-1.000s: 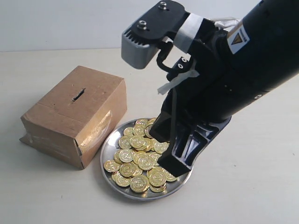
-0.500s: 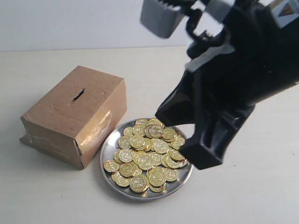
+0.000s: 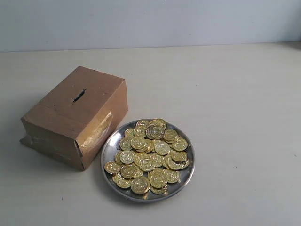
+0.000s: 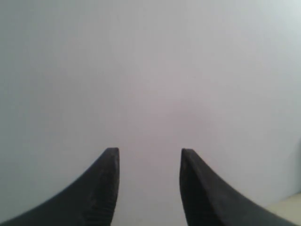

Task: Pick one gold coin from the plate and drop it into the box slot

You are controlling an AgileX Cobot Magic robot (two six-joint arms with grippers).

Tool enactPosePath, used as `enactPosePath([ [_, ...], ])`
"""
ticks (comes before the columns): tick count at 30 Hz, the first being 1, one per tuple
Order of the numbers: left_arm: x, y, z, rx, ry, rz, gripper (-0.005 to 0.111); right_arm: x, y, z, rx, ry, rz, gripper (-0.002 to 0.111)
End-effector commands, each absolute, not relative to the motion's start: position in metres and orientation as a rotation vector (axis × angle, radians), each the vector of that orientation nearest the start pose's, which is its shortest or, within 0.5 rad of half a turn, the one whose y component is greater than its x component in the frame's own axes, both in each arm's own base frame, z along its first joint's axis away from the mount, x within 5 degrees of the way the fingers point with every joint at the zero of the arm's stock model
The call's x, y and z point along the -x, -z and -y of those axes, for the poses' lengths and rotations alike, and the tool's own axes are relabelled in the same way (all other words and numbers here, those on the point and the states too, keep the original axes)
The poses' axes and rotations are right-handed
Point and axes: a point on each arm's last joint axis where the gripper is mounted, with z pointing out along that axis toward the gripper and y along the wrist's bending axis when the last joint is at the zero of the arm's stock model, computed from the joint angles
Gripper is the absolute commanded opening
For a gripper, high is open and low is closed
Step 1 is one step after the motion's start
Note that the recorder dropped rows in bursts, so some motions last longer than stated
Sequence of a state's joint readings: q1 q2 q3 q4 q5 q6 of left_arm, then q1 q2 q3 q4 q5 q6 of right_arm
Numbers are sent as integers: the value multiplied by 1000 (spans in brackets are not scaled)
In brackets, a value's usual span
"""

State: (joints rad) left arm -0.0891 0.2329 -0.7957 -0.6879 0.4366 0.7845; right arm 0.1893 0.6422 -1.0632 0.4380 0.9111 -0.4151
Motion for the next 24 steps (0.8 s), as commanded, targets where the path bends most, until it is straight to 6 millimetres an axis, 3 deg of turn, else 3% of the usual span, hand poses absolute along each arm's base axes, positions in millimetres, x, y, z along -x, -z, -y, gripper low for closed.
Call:
enactPosePath([
  [1,23,-419,24,-337,67,-1148,42,-23,-446,-34,476,-293,-1666,0],
  [6,35,-414,24,-330,51,-1111,42,25,-447,-31,431,-268,-1521,0],
  [7,42,-410,25,-322,38,-1092,42,46,-444,-32,395,-214,-1462,0],
  [10,49,-403,25,-315,24,-1070,42,70,-439,-37,346,-136,-1394,0],
  [24,45,-397,27,-296,-13,-1095,42,108,-424,-59,246,47,-1279,0],
])
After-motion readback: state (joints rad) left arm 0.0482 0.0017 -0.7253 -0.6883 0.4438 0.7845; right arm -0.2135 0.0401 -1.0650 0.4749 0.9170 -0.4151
